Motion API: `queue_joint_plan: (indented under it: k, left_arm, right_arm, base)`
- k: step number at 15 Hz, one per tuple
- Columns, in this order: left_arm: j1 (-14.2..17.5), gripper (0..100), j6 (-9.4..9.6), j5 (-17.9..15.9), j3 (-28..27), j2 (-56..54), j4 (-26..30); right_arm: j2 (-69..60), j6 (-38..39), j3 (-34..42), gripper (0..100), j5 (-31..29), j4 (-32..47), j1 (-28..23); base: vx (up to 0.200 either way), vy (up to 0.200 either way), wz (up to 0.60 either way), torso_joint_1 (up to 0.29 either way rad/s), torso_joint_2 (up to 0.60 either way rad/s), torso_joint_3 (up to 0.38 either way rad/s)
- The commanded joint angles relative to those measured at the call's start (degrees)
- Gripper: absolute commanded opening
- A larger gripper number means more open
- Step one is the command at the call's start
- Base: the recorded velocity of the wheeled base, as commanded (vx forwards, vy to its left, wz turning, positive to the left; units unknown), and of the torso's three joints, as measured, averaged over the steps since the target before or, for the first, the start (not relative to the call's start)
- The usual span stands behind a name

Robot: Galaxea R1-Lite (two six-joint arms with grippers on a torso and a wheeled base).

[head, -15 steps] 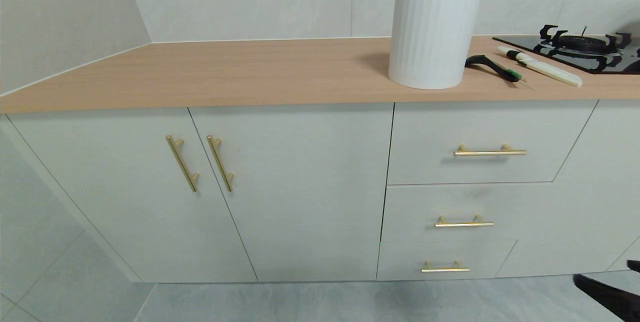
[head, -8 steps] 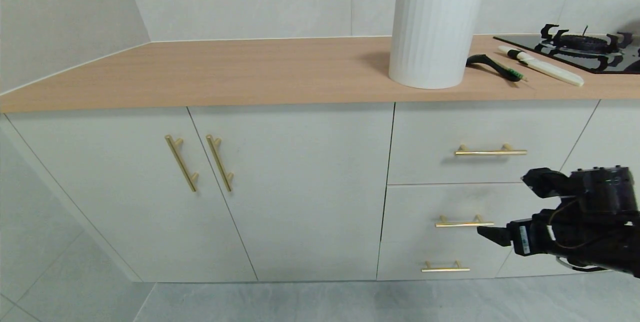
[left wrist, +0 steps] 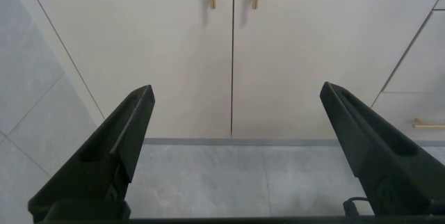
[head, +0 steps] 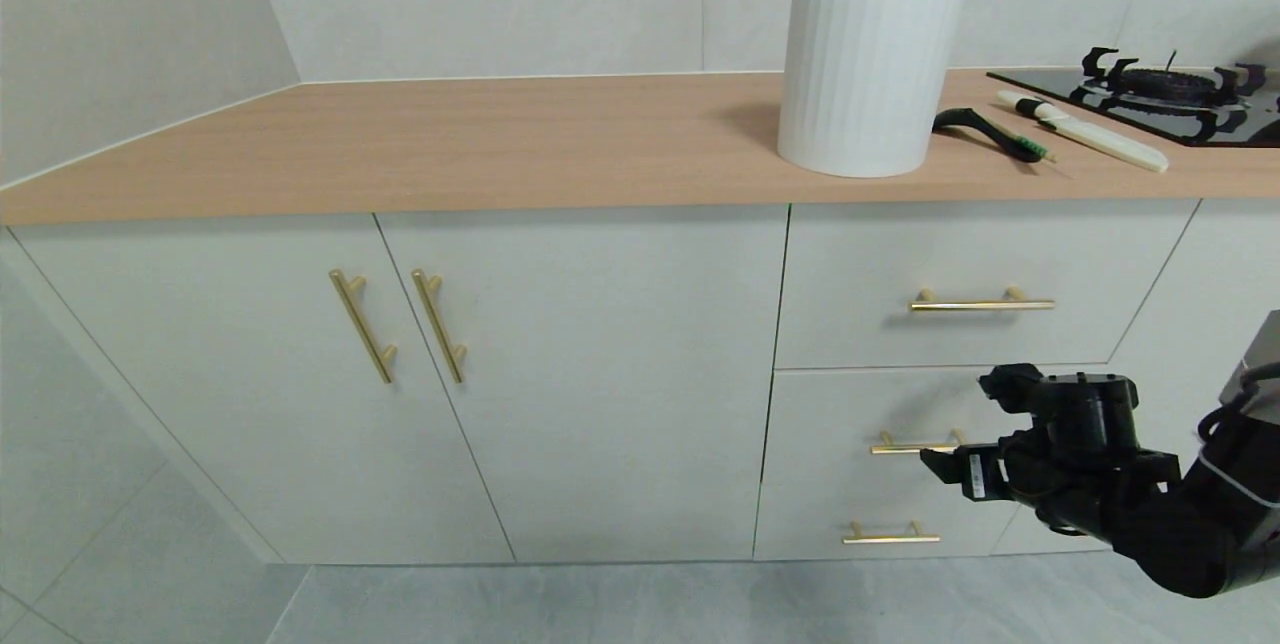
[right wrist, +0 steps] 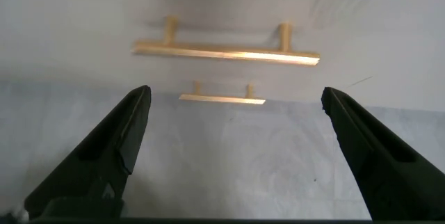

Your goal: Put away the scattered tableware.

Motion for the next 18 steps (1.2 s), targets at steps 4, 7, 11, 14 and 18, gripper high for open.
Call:
queue_joint_plan:
  k: [4,7,11,14,18]
  left_arm:
    - [0.0,100,-0.02,0.0,0.0,0.1,0.0]
    - [0.0,100,-0.02,0.0,0.0,0.1,0.0]
    - [0.0,100,-0.02,0.0,0.0,0.1,0.0]
    - [0.0,100,-0.02,0.0,0.0,0.1,0.0]
    - [0.0,100,-0.02,0.0,0.0,0.1,0.0]
  right_arm:
    - [4.9,1.6,-1.3,100,-2.0,-2.0,0.0]
    - [6.0,2.6,-2.7,100,-4.0,-2.8,0.0]
    - [8.7,3.5,-3.6,100,-6.6,-7.8,0.0]
    - [10.0,3.6,-4.9,100,-8.3,-7.9,0.2]
    - [11.7,3.6,-6.4,100,-9.9,-8.0,0.3]
  base:
    - [0.000,0.000,0.00,0.000,0.00,0.000]
    - [0.000,0.000,0.00,0.000,0.00,0.000]
    - [0.000,0.000,0.00,0.000,0.00,0.000]
    - [0.000,0.000,0.00,0.000,0.00,0.000]
    - [0.000,0.000,0.00,0.000,0.00,0.000]
